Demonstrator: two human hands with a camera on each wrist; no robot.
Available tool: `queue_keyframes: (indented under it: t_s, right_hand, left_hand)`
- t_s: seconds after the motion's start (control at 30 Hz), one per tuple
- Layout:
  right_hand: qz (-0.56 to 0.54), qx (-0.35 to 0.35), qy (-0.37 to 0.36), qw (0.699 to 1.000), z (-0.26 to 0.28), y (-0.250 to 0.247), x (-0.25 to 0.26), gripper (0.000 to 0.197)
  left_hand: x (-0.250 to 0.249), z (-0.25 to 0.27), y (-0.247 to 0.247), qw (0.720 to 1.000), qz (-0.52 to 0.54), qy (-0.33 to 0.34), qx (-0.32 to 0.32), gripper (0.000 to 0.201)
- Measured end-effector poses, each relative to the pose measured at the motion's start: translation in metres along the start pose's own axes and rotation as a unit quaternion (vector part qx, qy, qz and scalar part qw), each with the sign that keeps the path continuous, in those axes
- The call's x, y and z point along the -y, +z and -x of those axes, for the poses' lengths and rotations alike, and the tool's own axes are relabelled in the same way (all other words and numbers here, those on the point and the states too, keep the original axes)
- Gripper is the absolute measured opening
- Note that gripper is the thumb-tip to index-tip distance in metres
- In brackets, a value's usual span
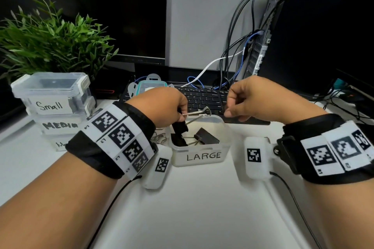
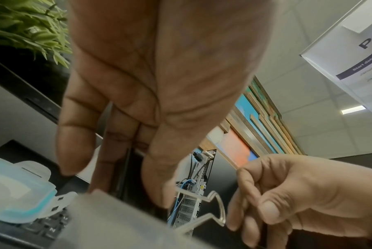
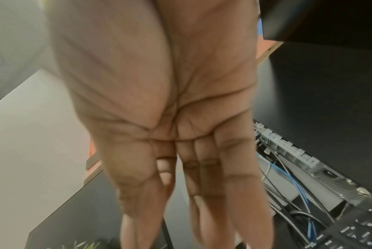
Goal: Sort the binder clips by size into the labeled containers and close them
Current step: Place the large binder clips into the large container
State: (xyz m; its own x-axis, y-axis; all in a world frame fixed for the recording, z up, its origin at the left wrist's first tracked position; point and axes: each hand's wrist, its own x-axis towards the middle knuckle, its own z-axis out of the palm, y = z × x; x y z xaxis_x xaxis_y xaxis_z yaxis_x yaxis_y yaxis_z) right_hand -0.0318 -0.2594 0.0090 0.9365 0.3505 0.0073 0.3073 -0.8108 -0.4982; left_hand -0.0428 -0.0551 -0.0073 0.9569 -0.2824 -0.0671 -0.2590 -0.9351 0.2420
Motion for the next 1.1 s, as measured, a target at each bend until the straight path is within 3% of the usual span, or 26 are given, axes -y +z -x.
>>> queue_keyframes:
  t_s: [0.1,0.27,0.43,0.57,0.73,0.9,1.0,1.1]
  right_hand:
    - [0.079,0.039,0.0,0.996,-0.001,0.008,-0.001,0.01]
    - [0.213,0.207,0.031,0.954,-0.009,0.034,0.002,0.044]
    - [0.242,0.224,0.048,0.943,-0.004,0.033,0.006,0.026]
    - [0.245,0.186,0.044,0.95,-0.005,0.033,0.003,0.011]
    - [0.208,0.149,0.023,0.966,-0.005,0.029,0.007,0.019]
    - [0.041,0.015,0.001,0.999,-0.003,0.013,0.007,0.022]
    - [-0.083,-0.067,0.021,0.994,-0.004,0.004,-0.001,0.021]
    - [-0.099,-0.117,0.067,0.986,-0.009,-0.003,-0.018,0.021]
  left_hand:
    - [-0.003,-0.001,0.004,1.0,-0.003,0.008,0.0,0.01]
    - [-0.01,-0.001,0.009,1.0,0.004,0.027,0.008,0.013]
    - [-0.012,-0.001,0.011,0.999,0.006,0.042,0.011,0.013]
    - [-0.012,-0.002,0.013,0.999,-0.002,0.037,0.01,0.014]
    - [-0.008,-0.003,0.01,0.999,-0.009,0.029,0.011,0.014]
    - [0.006,-0.003,0.002,0.999,-0.044,0.004,0.014,0.018]
    - [0.01,-0.003,-0.003,0.998,-0.045,0.002,0.038,0.019]
    - [0.011,-0.004,-0.004,0.998,-0.047,0.003,0.046,0.019]
